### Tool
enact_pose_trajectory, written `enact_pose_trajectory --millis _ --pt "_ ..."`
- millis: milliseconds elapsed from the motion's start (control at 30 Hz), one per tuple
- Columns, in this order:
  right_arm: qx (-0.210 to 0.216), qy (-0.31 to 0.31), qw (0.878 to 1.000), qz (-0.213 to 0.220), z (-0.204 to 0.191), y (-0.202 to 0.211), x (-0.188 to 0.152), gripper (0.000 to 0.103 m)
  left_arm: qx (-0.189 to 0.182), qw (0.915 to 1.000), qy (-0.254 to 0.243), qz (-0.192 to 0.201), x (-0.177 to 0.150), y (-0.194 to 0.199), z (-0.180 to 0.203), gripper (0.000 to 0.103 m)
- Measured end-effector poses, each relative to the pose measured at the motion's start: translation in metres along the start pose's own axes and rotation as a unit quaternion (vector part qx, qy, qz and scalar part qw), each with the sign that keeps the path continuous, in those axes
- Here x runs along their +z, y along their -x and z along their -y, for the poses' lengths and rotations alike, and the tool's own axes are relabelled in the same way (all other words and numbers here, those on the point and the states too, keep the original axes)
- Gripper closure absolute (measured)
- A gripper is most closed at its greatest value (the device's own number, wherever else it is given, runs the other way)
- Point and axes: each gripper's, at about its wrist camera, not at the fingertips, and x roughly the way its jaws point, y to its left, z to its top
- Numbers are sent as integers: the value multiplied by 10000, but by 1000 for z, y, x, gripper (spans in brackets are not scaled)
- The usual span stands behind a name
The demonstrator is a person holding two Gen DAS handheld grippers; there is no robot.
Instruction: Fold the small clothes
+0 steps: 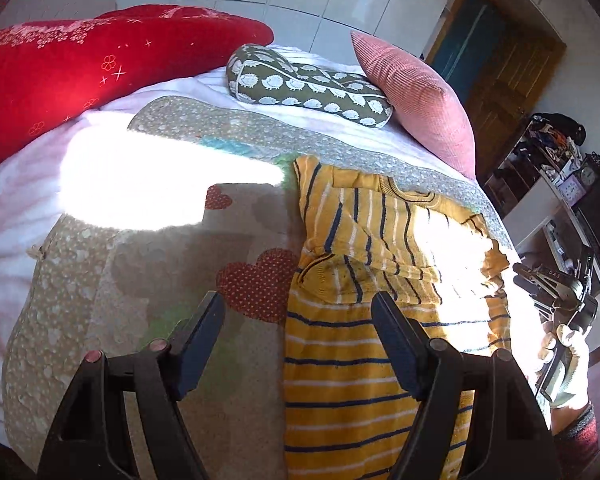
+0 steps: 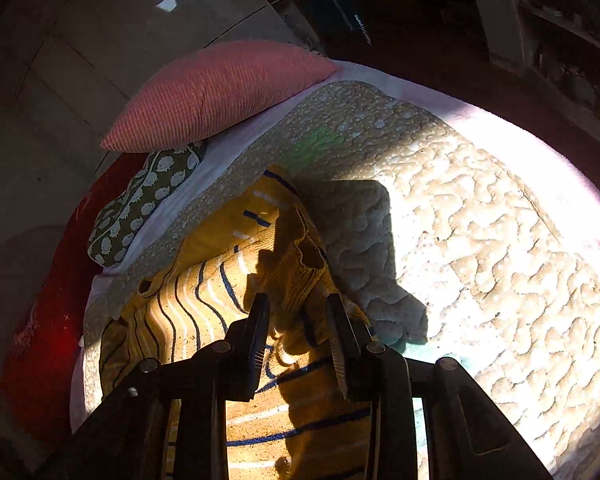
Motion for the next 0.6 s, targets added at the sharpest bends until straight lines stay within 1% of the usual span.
enact_pose_trajectory --millis 67,100,167,267,333,367,400,467,500,533,567,600 --pt "184 178 9997 -47 -6 0 0 72 -5 9998 -180 -82 18 -18 21 28" --pt "267 244 9993 -96 -10 -3 -1 72 -87 9996 -230 -126 27 -28 33 28" --pt "368 359 9985 -193 -21 -12 -1 72 -291 9985 -320 -338 44 -55 50 28" --pt "486 407 9974 -343 -32 -28 -3 72 -430 9966 -264 -650 59 -101 66 28" --pt "546 408 9966 -463 -37 -38 -4 72 -241 9957 -245 -863 63 -132 70 28" --pt "547 458 9960 -535 -40 -44 -5 72 -64 9953 -296 -915 64 -145 68 28" --pt "522 546 9953 -610 -43 -49 -6 72 208 9946 -391 -943 63 -154 66 28" --pt "408 743 9936 -753 -45 -60 -8 72 854 9904 -484 -968 60 -169 54 28" --pt "279 851 9928 -800 -45 -64 -9 72 1013 9887 -459 -1003 58 -174 43 28" --pt "63 959 9924 -770 -42 -67 -8 72 993 9887 -351 -1071 57 -178 31 28" --pt "-170 1034 9920 -702 -38 -68 -8 74 846 9896 -169 -1147 56 -181 19 27" --pt "-261 1030 9923 -632 -31 -68 -7 78 639 9910 23 -1180 57 -180 9 27"
